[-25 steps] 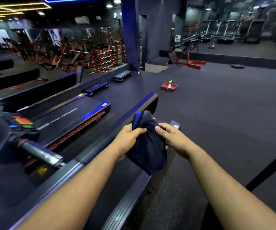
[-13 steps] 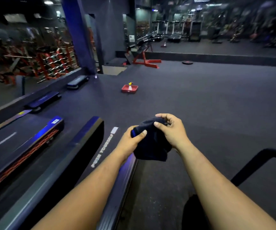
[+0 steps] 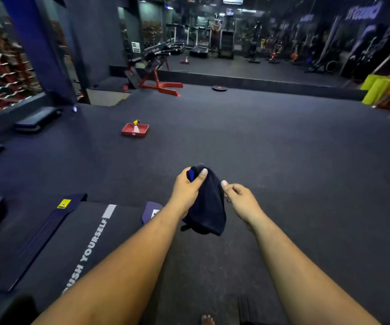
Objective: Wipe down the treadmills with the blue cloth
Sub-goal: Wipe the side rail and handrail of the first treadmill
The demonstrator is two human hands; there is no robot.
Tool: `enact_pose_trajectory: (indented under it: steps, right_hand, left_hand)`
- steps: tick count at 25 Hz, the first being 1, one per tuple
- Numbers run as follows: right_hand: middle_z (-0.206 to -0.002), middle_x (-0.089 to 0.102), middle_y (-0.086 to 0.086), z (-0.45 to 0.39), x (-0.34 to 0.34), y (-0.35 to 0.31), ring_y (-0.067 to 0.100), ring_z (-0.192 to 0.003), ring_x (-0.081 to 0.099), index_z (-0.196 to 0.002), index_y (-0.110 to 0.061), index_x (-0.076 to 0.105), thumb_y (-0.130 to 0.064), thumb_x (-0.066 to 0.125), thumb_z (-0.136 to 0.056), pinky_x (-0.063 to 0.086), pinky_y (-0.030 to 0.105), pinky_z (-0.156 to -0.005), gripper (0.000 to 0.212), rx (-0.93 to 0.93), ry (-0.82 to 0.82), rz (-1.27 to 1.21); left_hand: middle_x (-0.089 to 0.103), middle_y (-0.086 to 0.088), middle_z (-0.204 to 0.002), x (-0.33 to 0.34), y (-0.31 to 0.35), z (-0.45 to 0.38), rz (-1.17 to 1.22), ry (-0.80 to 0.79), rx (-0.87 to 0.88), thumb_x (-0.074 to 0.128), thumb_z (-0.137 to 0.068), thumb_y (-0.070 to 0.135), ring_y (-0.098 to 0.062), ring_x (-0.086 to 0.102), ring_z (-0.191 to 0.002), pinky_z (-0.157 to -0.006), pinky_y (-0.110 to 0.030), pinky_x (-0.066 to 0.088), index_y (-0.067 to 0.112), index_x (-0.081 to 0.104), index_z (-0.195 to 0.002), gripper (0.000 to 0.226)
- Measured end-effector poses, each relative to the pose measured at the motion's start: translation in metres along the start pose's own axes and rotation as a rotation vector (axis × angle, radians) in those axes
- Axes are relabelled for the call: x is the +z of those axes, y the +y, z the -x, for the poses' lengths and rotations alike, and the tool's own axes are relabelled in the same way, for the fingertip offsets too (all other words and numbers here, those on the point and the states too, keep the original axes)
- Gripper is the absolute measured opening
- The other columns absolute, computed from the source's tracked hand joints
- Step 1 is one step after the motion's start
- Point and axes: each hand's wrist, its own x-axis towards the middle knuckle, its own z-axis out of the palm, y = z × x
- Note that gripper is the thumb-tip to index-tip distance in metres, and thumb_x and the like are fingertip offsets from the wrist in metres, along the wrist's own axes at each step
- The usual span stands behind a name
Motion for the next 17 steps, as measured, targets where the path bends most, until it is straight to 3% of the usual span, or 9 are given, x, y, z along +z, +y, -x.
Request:
enact_pose_trajectory:
  steps: [4,8,14,17]
  right_hand:
    - [-0.107,0.069,-0.008,-0.114,0.016,-0.022,0.009,-0.102,0.061,-0.111,-0.024,0.066,-0.069,0.045,-0.092,0.047,0.045,-0.097,0.053,0.123,-0.185,-0.11]
    - [-0.105,0.074,-0.005,-0.201,0.068,-0.056,0.014,-0.103,0.063,-0.106,-0.023,0.07,-0.062,0.057,-0.091,0.048,0.045,-0.095,0.043,0.225,-0.43,-0.079]
    - [-0.101,0.075,0.005,-0.291,0.211,-0.127,0.015,-0.092,0.066,-0.099,-0.017,0.072,-0.027,0.065,-0.095,0.051,0.024,-0.074,0.013,-0.206,-0.593,-0.161]
    - [-0.119,0.064,0.012,-0.322,0.288,-0.152,0.019,-0.107,0.064,-0.103,-0.021,0.07,-0.037,0.071,-0.088,0.053,0.038,-0.097,0.023,-0.399,-0.705,-0.023]
  left_hand:
    - [0.07,0.007,-0.11,-0.013,-0.02,-0.088,-0.001,0.02,-0.065,0.065,-0.093,0.043,-0.007,0.063,-0.104,-0.09,-0.028,0.05,0.024,0.062,-0.112,0.028]
    - [0.067,-0.004,-0.098,-0.057,-0.027,-0.148,-0.077,0.175,-0.067,0.068,-0.093,0.035,-0.011,0.06,-0.087,-0.078,-0.026,0.048,0.008,0.06,-0.108,0.032]
    - [0.072,0.003,-0.096,-0.203,-0.059,-0.205,-0.165,0.526,-0.049,0.082,-0.081,0.023,0.0,0.066,-0.083,-0.075,-0.018,0.052,0.014,0.065,-0.106,0.032]
    - [0.073,0.006,-0.095,-0.274,-0.07,-0.214,-0.205,0.662,-0.083,0.088,-0.072,0.015,-0.001,0.067,-0.081,-0.074,-0.019,0.053,0.015,0.07,-0.107,0.039]
